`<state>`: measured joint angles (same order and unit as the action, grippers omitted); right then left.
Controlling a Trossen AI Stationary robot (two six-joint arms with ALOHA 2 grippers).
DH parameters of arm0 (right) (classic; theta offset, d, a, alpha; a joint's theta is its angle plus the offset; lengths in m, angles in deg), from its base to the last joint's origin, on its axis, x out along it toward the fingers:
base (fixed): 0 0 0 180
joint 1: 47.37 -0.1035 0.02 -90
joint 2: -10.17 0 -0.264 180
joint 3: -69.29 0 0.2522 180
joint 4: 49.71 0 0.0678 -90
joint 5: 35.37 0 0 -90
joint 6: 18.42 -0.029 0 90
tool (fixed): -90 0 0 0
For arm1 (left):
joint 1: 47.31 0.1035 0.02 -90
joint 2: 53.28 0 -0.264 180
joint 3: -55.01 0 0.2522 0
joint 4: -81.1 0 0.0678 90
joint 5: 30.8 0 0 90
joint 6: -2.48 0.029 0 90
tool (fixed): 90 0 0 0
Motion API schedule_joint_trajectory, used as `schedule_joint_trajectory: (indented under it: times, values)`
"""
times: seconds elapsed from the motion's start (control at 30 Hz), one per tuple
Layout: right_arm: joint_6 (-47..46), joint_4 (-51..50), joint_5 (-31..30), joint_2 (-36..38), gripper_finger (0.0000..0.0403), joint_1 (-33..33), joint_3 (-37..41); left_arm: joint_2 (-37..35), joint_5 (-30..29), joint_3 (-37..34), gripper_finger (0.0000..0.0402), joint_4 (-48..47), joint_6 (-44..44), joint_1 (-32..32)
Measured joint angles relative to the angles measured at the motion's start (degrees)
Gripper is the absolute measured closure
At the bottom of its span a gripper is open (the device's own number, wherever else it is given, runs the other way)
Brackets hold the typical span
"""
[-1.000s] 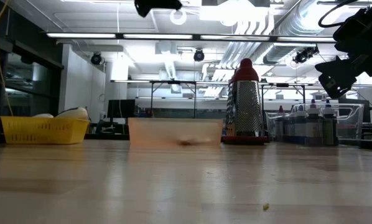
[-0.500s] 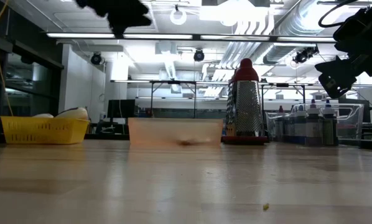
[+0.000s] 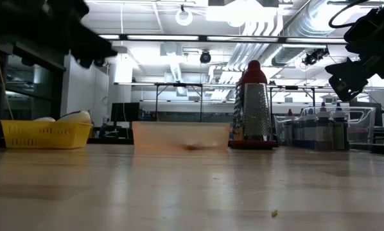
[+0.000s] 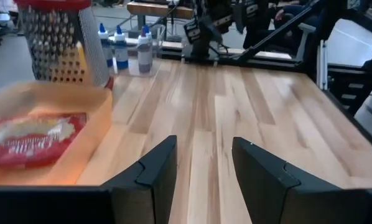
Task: Pick & Place Food Item
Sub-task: Return to Home Position
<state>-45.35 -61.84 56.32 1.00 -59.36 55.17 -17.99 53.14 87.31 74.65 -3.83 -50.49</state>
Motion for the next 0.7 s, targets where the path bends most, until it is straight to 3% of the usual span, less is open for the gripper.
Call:
schedule_joint_trajectory:
  times: [0.27,0.7]
  values:
    - [-0.01,0.04,-0.07,0.0,0.0213,0.0,0.0,-7.35,0.19,-9.7,0.0254,4.28,-0.56,0.0]
    - [-0.01,0.13,-0.09,0.0,0.0213,0.0,0.0,-19.89,1.32,-17.44,0.0254,4.22,0.54,0.01]
